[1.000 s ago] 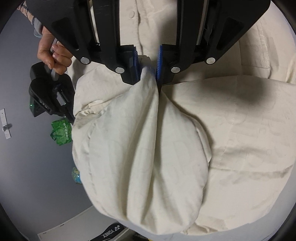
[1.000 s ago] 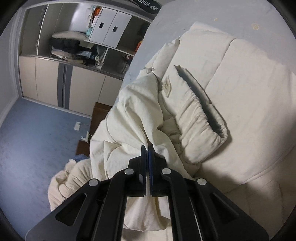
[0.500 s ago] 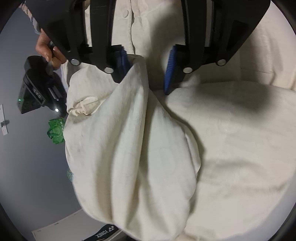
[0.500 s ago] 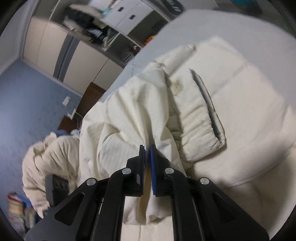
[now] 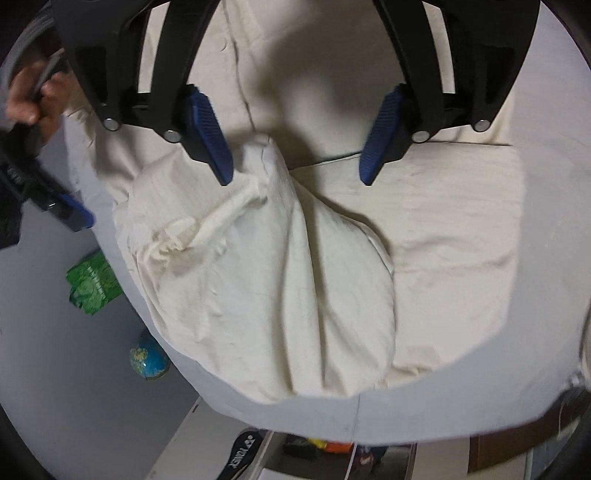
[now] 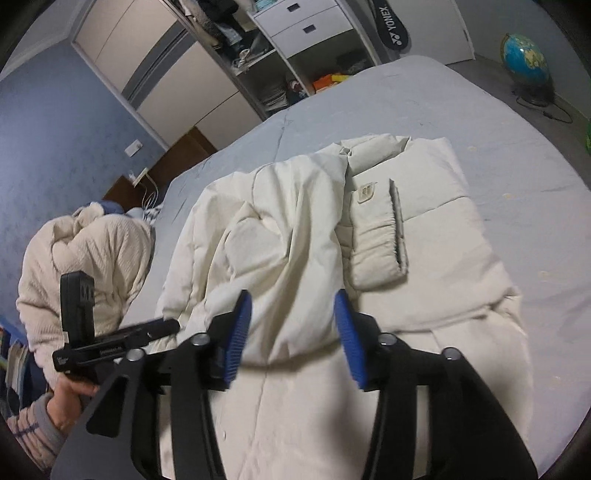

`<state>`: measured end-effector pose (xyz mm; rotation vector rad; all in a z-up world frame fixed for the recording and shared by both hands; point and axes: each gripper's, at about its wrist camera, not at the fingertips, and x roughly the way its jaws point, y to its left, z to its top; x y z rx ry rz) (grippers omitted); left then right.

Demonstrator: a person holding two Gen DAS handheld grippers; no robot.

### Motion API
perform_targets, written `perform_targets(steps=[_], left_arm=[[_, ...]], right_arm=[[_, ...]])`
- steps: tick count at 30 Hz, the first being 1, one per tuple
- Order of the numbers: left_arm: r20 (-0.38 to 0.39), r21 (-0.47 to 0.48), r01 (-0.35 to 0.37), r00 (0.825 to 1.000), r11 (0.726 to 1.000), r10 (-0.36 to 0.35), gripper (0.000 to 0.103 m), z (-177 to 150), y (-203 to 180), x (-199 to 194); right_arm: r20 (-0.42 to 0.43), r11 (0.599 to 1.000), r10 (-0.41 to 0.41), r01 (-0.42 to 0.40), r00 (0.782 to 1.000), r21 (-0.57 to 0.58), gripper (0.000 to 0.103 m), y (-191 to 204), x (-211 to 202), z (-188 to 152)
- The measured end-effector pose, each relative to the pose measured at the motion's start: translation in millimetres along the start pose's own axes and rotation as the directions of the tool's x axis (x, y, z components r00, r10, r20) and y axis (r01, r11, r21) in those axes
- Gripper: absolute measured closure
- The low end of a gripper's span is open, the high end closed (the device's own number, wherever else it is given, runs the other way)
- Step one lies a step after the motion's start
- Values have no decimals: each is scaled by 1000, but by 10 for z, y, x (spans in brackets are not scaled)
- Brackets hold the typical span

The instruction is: Fold large clothes

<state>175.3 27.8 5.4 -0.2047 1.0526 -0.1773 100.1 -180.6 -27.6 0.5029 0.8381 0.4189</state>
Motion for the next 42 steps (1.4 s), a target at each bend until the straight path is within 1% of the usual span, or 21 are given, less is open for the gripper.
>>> perform_targets(steps=[1, 3, 6, 10, 11, 13, 16, 18, 20, 21, 22, 24, 25, 27, 28, 31, 34, 36, 37, 40, 42], left_arm=[[11, 18, -18, 1000, 1000, 17, 32, -29, -26, -56], [30, 40, -49, 998, 998, 47, 27, -71, -66, -201], [54, 66, -97, 994, 993, 93, 24, -135, -16, -362], [72, 94, -162, 985, 982, 156, 22, -268, 177, -541], [73, 94, -180, 982, 979, 173, 19, -337, 218, -574], [57, 59, -204, 978, 977, 201, 19, -448, 359, -627], [35, -25, -206, 978, 978, 206, 17, -596, 624, -698], [-30, -134, -191, 982, 972, 189, 17, -734, 946, -744], [-129, -241, -195, 977, 951, 168, 17, -878, 1245, -736], [-180, -309, -189, 974, 932, 138, 17, -973, 1410, -735], [-209, -376, -183, 972, 908, 109, 17, -1075, 1553, -760], [-225, -453, -159, 973, 877, 60, 17, -1179, 1708, -819], [-220, -481, -138, 975, 866, 33, 17, -1219, 1762, -867], [-225, -465, -148, 973, 873, 45, 17, -1259, 1756, -925], [-235, -457, -154, 971, 876, 48, 17, -1273, 1740, -929], [-296, -429, -163, 955, 888, 32, 17, -1326, 1668, -875], [-361, -400, -180, 932, 899, 26, 17, -1412, 1581, -792], [-388, -401, -167, 922, 901, -2, 17, -1469, 1535, -763], [-403, -400, -157, 915, 903, -19, 17, -1497, 1502, -741], [-416, -394, -136, 908, 909, -45, 17, -1561, 1415, -727], [-423, -396, -118, 904, 911, -67, 18, -1603, 1377, -720]], right_arm=[[-5, 1000, 0, 0, 1000, -5, 53, -10, -92, -4], [-16, 1000, 1, -1, 1000, -6, 47, -62, -225, -28], [-39, 1000, -6, 6, 999, -4, 39, -170, -441, -73], [-67, 998, -62, 62, 996, -9, 38, -366, -710, -171], [-75, 997, -74, 74, 994, -4, 38, -416, -755, -197], [-96, 994, -105, 106, 990, 5, 38, -521, -828, -266], [-153, 986, -154, 162, 976, 40, 32, -647, -876, -370], [-198, 980, -168, 185, 966, 72, 31, -723, -894, -445], [-233, 978, -158, 184, 960, 95, 30, -782, -894, -514], [-244, 977, -158, 187, 957, 102, 30, -807, -896, -546], [-252, 975, -158, 191, 955, 111, 29, -834, -897, -573], [-261, 971, -151, 192, 953, 140, 29, -885, -897, -600], [-265, 969, -148, 194, 953, 155, 29, -910, -894, -615], [-286, 965, -149, 203, 946, 168, 29, -937, -863, -656], [-313, 962, -150, 211, 938, 171, 29, -951, -829, -685], [-373, 956, -160, 238, 914, 174, 29, -985, -774, -739], [-395, 951, -150, 241, 907, 193, 29, -1037, -779, -778], [-416, 947, -129, 236, 900, 216, 29, -1082, -770, -825], [-421, 945, -116, 230, 900, 232, 29, -1112, -775, -844], [-413, 935, -67, 202, 908, 291, 29, -1194, -806, -879], [-417, 928, -33, 183, 908, 324, 29, -1228, -802, -894]])
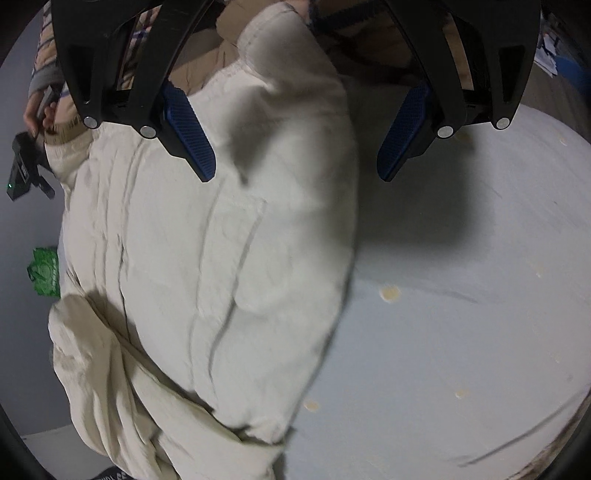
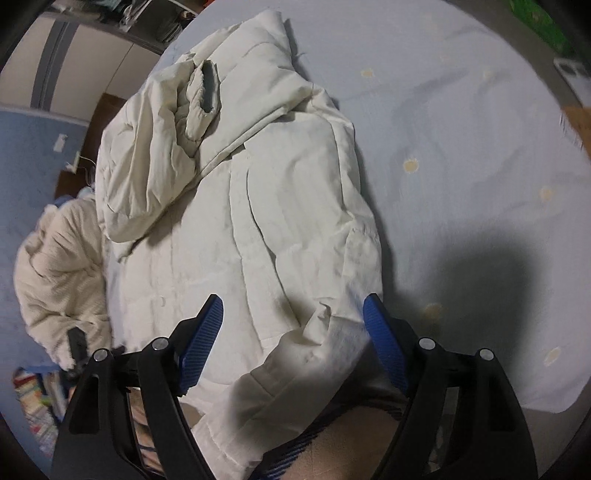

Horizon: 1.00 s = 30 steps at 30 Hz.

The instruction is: Fold large clothes

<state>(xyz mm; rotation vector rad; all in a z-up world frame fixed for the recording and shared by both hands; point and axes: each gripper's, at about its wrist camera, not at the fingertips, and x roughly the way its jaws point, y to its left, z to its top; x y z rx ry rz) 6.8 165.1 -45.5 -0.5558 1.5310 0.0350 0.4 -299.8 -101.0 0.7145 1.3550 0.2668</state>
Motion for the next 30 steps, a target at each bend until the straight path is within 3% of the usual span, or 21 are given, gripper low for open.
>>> perform_targets(steps=[9, 14, 18, 23, 25, 26, 27, 30], left_arm=[[-28, 53, 40, 999, 998, -39, 28, -150, -176, 98], [-43, 102, 57, 998, 993, -53, 31, -284, -274, 107], [-80, 137, 71, 995, 988, -60, 28, -386, -332, 134], [-95, 187, 68, 994, 980, -51, 29, -502, -415, 154], [-75, 219, 55, 996, 974, -40, 38, -524, -451, 134], [-62, 228, 46, 998, 973, -32, 52, -526, -461, 121], [-39, 235, 26, 999, 972, -18, 65, -523, -466, 102], [17, 238, 57, 998, 970, -62, 79, -515, -476, 12]], right_arm=[[-15, 997, -12, 14, 1000, 81, 29, -208, -45, -63], [-81, 992, 85, -77, 993, 103, 29, -277, 57, -77], [-153, 984, 165, -153, 974, 88, 29, -220, 171, -63], [-230, 987, 146, -156, 962, -26, 29, -3, 241, -78], [-255, 984, 117, -147, 960, -101, 29, 126, 242, -102], [-258, 980, 101, -140, 961, -139, 30, 190, 235, -119], [-252, 976, 86, -133, 964, -174, 41, 239, 222, -136], [-204, 955, 38, -95, 978, -281, 62, 358, 126, -200]])
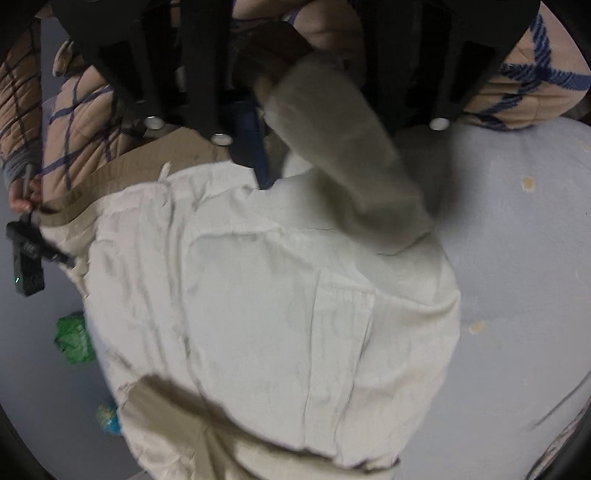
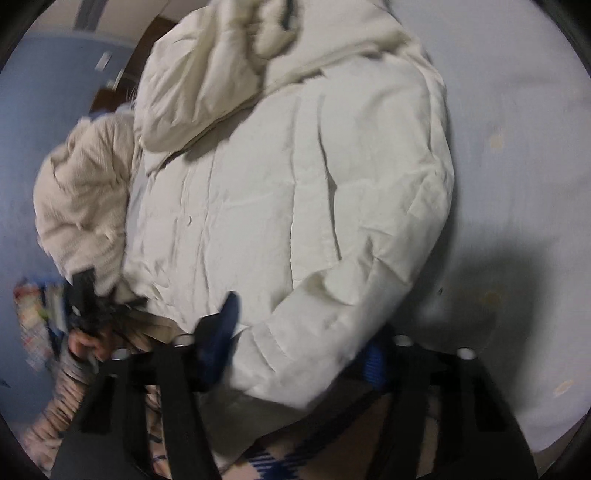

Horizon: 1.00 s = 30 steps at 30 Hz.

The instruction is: Fold large clothes

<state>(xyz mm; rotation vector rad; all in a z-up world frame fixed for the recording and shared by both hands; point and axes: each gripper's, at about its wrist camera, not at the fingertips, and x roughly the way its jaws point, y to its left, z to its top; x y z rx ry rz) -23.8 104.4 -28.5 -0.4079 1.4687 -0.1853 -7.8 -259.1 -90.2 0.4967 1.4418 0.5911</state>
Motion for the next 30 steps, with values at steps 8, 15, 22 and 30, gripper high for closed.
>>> perform_targets(steps=[8, 15, 22, 30], left_arm=[[181, 5, 229, 957, 973, -226, 87, 18, 48, -310], [305, 39, 383, 875, 923, -376, 87, -21, 37, -510], [298, 57, 384, 874, 921, -383, 87, 47, -17, -509], [299, 86, 390, 867, 917, -398, 87, 92, -63, -556]], right_arm=[[164, 987, 157, -149, 974, -57, 75, 70, -299, -177], [206, 963, 266, -270, 942, -7, 72, 20, -330, -253], [114, 982, 189, -184, 975, -46, 72, 19, -331, -372], [83, 973, 218, -209, 972, -102, 74, 71, -348, -617]])
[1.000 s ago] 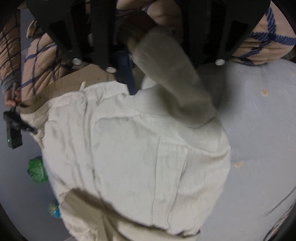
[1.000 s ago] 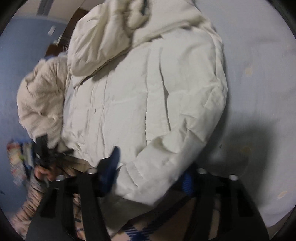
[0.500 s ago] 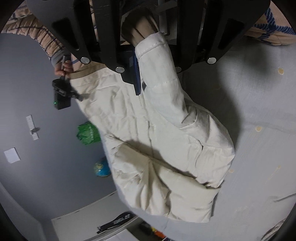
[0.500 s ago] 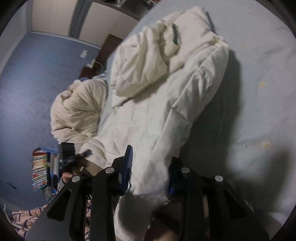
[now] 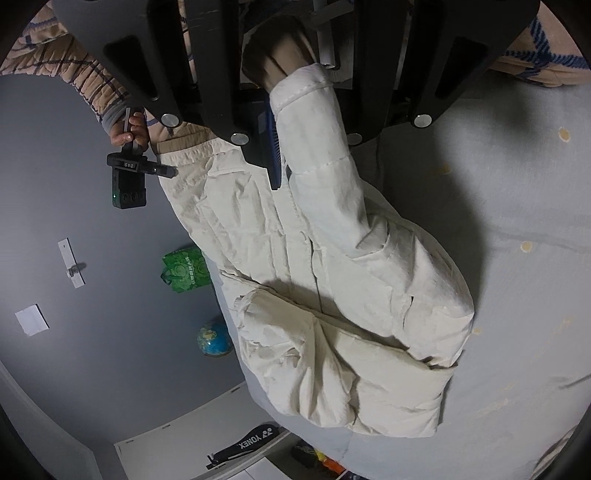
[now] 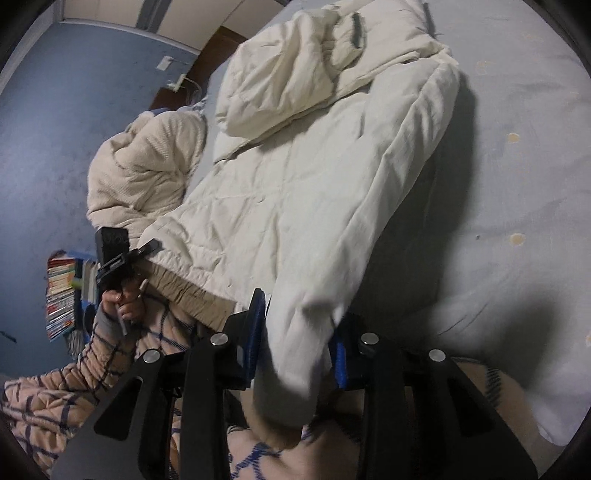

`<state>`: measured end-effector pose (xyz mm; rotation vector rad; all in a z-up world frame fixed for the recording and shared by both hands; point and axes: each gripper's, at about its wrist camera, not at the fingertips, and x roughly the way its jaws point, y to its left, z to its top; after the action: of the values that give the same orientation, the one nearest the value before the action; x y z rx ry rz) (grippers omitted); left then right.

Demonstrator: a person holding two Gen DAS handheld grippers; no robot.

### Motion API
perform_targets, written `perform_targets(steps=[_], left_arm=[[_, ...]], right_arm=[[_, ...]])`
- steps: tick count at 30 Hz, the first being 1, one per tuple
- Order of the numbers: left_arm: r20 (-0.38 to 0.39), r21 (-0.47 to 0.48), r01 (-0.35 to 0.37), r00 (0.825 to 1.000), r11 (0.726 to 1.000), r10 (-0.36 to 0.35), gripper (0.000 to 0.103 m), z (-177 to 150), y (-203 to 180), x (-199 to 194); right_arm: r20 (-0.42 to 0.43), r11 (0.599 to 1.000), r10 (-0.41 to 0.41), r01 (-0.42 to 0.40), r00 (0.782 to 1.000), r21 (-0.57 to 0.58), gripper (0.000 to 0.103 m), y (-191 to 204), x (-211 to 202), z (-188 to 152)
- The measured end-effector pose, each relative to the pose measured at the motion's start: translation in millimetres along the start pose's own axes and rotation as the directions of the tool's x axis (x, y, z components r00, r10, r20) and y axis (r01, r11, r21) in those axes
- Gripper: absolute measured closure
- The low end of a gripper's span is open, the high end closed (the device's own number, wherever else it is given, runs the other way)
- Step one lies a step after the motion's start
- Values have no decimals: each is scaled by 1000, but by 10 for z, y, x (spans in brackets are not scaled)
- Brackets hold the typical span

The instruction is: Fold large clothes

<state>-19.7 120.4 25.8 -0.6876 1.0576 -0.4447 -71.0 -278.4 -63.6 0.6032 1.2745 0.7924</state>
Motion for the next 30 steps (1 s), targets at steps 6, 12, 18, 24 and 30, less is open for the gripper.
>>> perform_targets(steps=[6, 12, 18, 24, 30], left_arm=[[10, 46, -2, 1000, 999, 2, 88, 90, -107, -45], [83, 85, 23, 996, 996, -30, 89, 404, -248, -227], [164, 118, 34, 985, 992, -53, 89, 751, -409, -440], [242, 88, 74, 966, 993, -94, 89, 1166, -394, -613], [303, 62, 111, 945, 992, -125, 89, 1635, -352, -607]], right_arm=[[172, 994, 104, -97, 980, -46, 83, 110, -201, -25], [310, 979, 204, -190, 929, -73, 84, 272, -382, 287], [424, 949, 310, -302, 851, -88, 84, 349, -602, 766], [555, 914, 359, -403, 750, -47, 84, 136, -753, 1241], [661, 883, 333, -469, 673, 33, 84, -180, -825, 1876]])
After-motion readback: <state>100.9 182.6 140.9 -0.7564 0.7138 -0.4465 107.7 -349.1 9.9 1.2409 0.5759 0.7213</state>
